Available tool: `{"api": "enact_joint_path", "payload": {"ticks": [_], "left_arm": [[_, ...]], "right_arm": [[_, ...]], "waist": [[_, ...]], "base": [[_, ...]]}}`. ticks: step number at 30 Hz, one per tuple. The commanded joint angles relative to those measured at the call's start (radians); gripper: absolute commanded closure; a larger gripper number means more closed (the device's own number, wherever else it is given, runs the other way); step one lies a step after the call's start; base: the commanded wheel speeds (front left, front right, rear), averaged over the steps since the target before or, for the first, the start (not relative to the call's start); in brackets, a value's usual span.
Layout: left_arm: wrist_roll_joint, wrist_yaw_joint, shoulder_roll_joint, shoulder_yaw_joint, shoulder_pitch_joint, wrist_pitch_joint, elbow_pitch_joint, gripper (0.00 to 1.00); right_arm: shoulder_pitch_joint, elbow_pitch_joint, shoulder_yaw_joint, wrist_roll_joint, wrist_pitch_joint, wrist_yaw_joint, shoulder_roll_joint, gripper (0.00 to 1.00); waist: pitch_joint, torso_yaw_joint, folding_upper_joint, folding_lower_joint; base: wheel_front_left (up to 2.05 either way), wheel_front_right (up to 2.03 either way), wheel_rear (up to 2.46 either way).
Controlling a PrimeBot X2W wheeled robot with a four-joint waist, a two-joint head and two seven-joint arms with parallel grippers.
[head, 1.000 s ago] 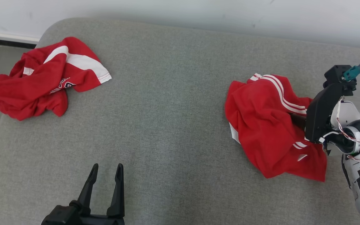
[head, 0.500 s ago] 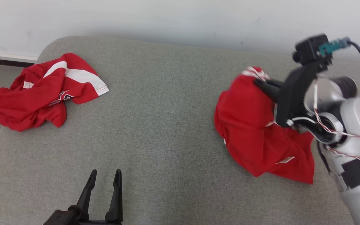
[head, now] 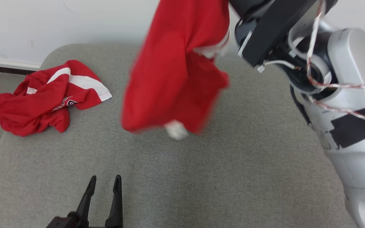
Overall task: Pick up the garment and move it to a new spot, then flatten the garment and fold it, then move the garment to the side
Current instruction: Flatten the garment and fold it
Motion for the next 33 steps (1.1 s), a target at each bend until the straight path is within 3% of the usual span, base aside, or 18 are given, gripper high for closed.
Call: {"api": "enact_joint_path", "payload": {"ticks": [1, 6, 14, 19, 28, 33], "left_arm": [[-0.004, 0.001, -0.001, 0.004, 0.010, -0.003, -0.002, 0.00], [-0.006, 0.001, -0.003, 0.008, 0.024, -0.003, -0.005, 0.00], [-0.009, 0.001, -0.004, 0.011, 0.017, -0.003, -0.010, 0.00], [-0.006, 0.001, -0.004, 0.011, 0.004, -0.003, -0.011, 0.00], [-0.009, 0.001, -0.004, -0.011, -0.022, -0.003, 0.001, 0.00], [-0.013, 0.001, -0.004, -0.023, -0.015, -0.003, 0.005, 0.00]], "right_arm": [[-0.008, 0.017, -0.012, -0.014, -0.027, -0.003, 0.001, 1.00], [0.013, 0.102, -0.077, -0.089, -0.074, -0.002, -0.009, 1.00], [0.354, 0.110, -0.240, -0.208, 0.077, -0.002, -0.097, 1.00], [0.512, 0.078, -0.352, -0.296, 0.101, -0.002, -0.118, 1.00], [0.757, 0.028, -0.582, -0.510, 0.100, -0.002, -0.084, 1.00], [0.901, -0.019, -0.705, -0.631, 0.169, -0.002, -0.026, 1.00]], "waist": [[-0.002, -0.002, -0.0001, 0.0000], [-0.003, -0.012, -0.0001, 0.0000], [0.019, -0.056, -0.0001, 0.0000], [0.029, -0.084, -0.0001, 0.0000], [0.037, -0.104, -0.0001, 0.0000], [0.028, -0.090, -0.0001, 0.0000]], "base": [[0.00, 0.00, 0.00], [0.00, 0.00, 0.00], [0.00, 0.00, 0.00], [0.00, 0.00, 0.00], [0.00, 0.00, 0.00], [0.00, 0.00, 0.00]]}}
